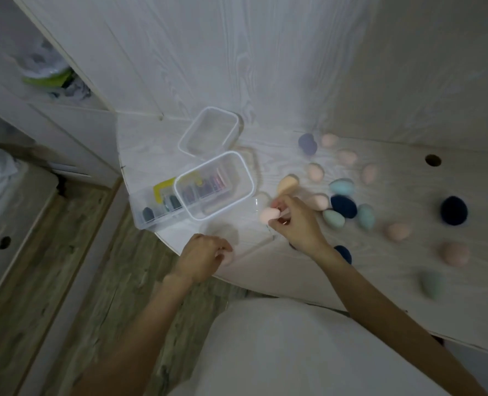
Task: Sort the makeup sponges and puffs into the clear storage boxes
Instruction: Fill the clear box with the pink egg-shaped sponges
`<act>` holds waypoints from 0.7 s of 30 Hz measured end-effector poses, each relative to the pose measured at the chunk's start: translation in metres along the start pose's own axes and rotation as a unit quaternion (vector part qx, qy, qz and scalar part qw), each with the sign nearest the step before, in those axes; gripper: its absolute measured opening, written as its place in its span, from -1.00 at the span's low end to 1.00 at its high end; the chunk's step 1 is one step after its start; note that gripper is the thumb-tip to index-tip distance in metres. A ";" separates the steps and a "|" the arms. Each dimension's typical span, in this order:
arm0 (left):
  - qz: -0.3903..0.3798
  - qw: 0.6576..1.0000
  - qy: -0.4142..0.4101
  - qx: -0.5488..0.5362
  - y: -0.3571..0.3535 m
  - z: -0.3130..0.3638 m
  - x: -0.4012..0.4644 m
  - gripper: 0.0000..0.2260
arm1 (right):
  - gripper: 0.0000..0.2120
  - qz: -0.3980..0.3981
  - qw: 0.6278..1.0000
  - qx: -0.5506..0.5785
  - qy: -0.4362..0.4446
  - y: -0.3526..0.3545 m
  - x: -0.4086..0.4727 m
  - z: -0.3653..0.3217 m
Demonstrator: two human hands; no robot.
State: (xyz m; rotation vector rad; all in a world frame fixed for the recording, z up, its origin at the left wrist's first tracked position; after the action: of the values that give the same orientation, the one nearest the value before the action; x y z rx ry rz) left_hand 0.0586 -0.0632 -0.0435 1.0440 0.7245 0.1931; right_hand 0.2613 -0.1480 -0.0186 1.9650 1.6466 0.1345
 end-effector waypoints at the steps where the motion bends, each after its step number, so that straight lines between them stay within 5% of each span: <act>1: 0.016 1.000 0.013 -0.006 0.000 -0.001 -0.002 -0.79 | -0.79 -0.004 1.000 -0.005 -0.001 -0.003 0.001 -0.001; 7: 0.025 0.998 0.047 -0.014 -0.004 -0.001 -0.014 -0.80 | -0.79 -0.096 0.989 -0.097 0.051 -0.034 0.006 -0.020; 11: -0.033 0.998 0.052 -0.002 -0.006 0.004 -0.019 -0.69 | -0.82 -0.170 0.949 -0.258 0.067 -0.061 0.010 -0.035; 15: 0.000 0.998 0.055 -0.013 -0.002 0.008 -0.020 -0.73 | -0.81 -0.148 0.903 -0.400 0.059 -0.076 0.020 -0.035; 21: -0.004 0.996 0.089 -0.033 -0.006 0.005 -0.019 -0.52 | -0.78 -0.174 0.934 -0.309 0.042 -0.086 0.028 -0.025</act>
State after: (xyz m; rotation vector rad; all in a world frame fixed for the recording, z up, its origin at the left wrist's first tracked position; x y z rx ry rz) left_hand 0.0462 -0.0788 -0.0389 0.9684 0.8772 0.3029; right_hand 0.1822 -0.1061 -0.0463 1.1964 1.7087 0.5335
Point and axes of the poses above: each hand's wrist, its own x-axis towards the middle knuckle, its own y-axis out of the back of the hand, z = x × y, the point moved 4 cm from there along x, towards the middle knuckle, and after that the axes turned 13 degrees about -z, right-handed, at the moved point
